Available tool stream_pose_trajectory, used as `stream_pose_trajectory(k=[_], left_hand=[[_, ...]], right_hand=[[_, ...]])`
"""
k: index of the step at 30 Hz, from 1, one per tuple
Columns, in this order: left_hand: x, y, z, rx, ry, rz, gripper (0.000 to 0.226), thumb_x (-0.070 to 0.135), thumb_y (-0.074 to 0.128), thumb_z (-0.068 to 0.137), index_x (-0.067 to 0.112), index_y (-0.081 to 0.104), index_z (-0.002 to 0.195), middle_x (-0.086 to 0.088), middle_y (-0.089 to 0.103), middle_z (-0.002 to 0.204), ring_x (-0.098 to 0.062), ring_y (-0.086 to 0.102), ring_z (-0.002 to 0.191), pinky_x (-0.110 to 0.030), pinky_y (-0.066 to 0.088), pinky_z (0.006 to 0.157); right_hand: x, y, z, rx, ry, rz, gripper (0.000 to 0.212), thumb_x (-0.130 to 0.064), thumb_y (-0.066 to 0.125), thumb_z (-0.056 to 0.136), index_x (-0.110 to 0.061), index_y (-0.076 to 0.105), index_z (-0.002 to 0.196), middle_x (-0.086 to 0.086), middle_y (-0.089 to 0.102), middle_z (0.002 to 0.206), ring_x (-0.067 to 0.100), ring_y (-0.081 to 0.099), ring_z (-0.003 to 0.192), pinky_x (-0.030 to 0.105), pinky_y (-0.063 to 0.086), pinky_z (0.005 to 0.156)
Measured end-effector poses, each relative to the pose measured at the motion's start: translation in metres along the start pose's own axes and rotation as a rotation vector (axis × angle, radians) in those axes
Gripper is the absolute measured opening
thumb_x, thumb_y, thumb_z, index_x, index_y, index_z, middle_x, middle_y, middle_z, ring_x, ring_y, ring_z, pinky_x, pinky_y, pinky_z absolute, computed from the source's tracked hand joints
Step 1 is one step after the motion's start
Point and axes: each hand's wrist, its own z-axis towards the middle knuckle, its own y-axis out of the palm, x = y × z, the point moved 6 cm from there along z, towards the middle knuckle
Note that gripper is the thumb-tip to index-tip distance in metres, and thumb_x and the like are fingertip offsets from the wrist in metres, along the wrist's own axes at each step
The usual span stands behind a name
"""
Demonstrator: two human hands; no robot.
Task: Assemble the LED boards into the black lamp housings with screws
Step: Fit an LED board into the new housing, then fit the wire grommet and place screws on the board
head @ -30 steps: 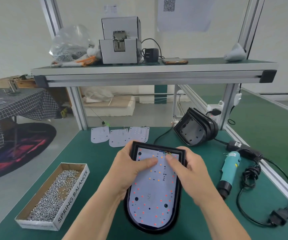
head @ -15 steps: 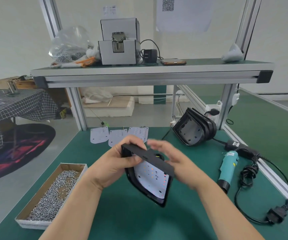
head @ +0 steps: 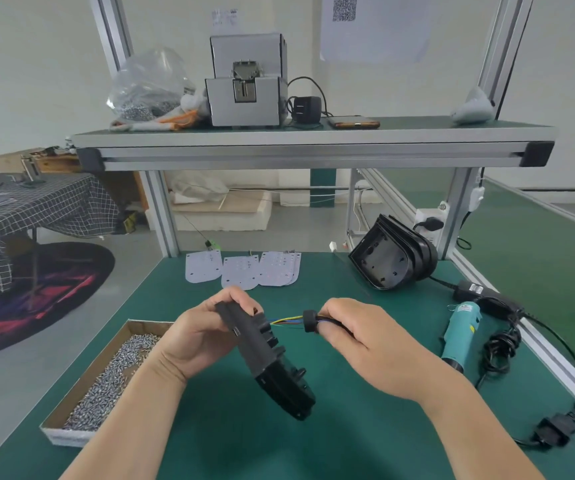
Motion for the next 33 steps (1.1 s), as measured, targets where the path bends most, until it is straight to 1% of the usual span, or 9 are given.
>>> stream_pose_trajectory(k=[5,8,12,15,19,22,26,30,33], left_hand=[[0.015,0.007,-0.001,0.071,-0.028,0.302,0.059,-0.03,0.023,0.073,-0.003,0.07,0.096,-0.029,0.068,0.109,-0.039,0.061,0.111,-0.045,0.046,0.104],[0.048,0.02,-0.008,0.209,0.118,0.56,0.061,-0.025,0.032,0.08,0.006,0.069,0.118,-0.009,0.073,0.117,-0.021,0.063,0.121,-0.042,0.039,0.114],[0.047,0.093,-0.027,-0.299,0.138,1.165,0.071,0.017,0.054,0.089,0.048,0.037,0.15,0.017,0.058,0.14,-0.001,0.052,0.127,-0.022,0.035,0.11],[0.031,0.111,-0.018,-0.213,0.286,1.544,0.064,0.023,0.043,0.089,0.027,0.039,0.152,0.003,0.063,0.119,-0.012,0.054,0.109,-0.026,0.035,0.104],[0.031,0.099,-0.011,-0.014,0.405,1.671,0.032,0.029,0.028,0.096,0.011,0.053,0.089,-0.001,0.051,0.086,-0.024,0.045,0.08,-0.042,0.042,0.086],[0.017,0.08,-0.008,0.008,0.249,1.779,0.055,0.047,0.011,0.096,0.018,0.056,0.111,-0.001,0.05,0.127,-0.026,0.046,0.119,-0.046,0.028,0.112],[0.008,0.053,-0.01,0.06,-0.032,1.664,0.027,0.058,0.023,0.1,0.043,0.043,0.11,0.006,-0.002,0.167,-0.031,-0.006,0.155,-0.06,0.013,0.121],[0.013,0.049,-0.016,0.093,-0.063,1.427,0.009,0.054,0.05,0.097,0.046,0.053,0.101,0.015,0.001,0.166,-0.024,0.038,0.143,-0.04,0.039,0.105],[0.022,0.054,-0.017,0.138,-0.007,1.387,0.011,0.051,0.063,0.09,0.047,0.059,0.099,0.007,0.029,0.156,-0.018,0.041,0.138,-0.028,0.035,0.096]], right_hand=[[-0.027,0.003,-0.002,0.091,-0.059,0.004,0.043,-0.043,0.05,0.094,-0.019,0.03,0.065,0.0,0.033,0.056,0.025,0.03,0.059,0.03,0.025,0.055],[-0.033,0.011,-0.001,0.151,-0.048,0.105,0.048,-0.041,0.055,0.094,-0.014,0.029,0.064,0.007,0.03,0.058,0.026,0.027,0.06,0.031,0.025,0.055],[-0.03,0.015,0.007,0.068,0.055,0.003,0.037,-0.036,0.053,0.098,-0.026,0.046,0.063,-0.004,0.042,0.053,0.016,0.037,0.055,0.034,0.032,0.055],[-0.033,0.011,0.011,0.014,0.1,-0.034,0.027,-0.028,0.047,0.1,-0.024,0.05,0.073,-0.007,0.054,0.064,0.017,0.049,0.062,0.036,0.041,0.059],[-0.047,-0.002,0.011,0.191,-0.011,-0.277,0.032,-0.024,0.05,0.099,-0.017,0.038,0.07,-0.003,0.041,0.058,0.023,0.039,0.059,0.037,0.028,0.055],[-0.055,0.0,0.007,0.24,-0.029,-0.35,0.027,-0.025,0.049,0.099,-0.018,0.043,0.073,-0.005,0.042,0.06,0.024,0.04,0.061,0.039,0.032,0.055],[-0.057,-0.003,-0.003,0.313,-0.031,-0.328,0.023,-0.029,0.042,0.095,-0.02,0.046,0.074,-0.008,0.042,0.059,0.022,0.041,0.057,0.04,0.037,0.053],[-0.062,-0.005,-0.011,0.322,-0.024,-0.3,0.025,-0.026,0.048,0.097,-0.022,0.043,0.072,-0.009,0.036,0.056,0.019,0.038,0.056,0.037,0.035,0.052],[-0.052,-0.016,-0.013,0.287,0.064,-0.171,0.027,-0.025,0.053,0.099,-0.018,0.048,0.074,-0.007,0.044,0.06,0.019,0.041,0.062,0.039,0.039,0.059]])
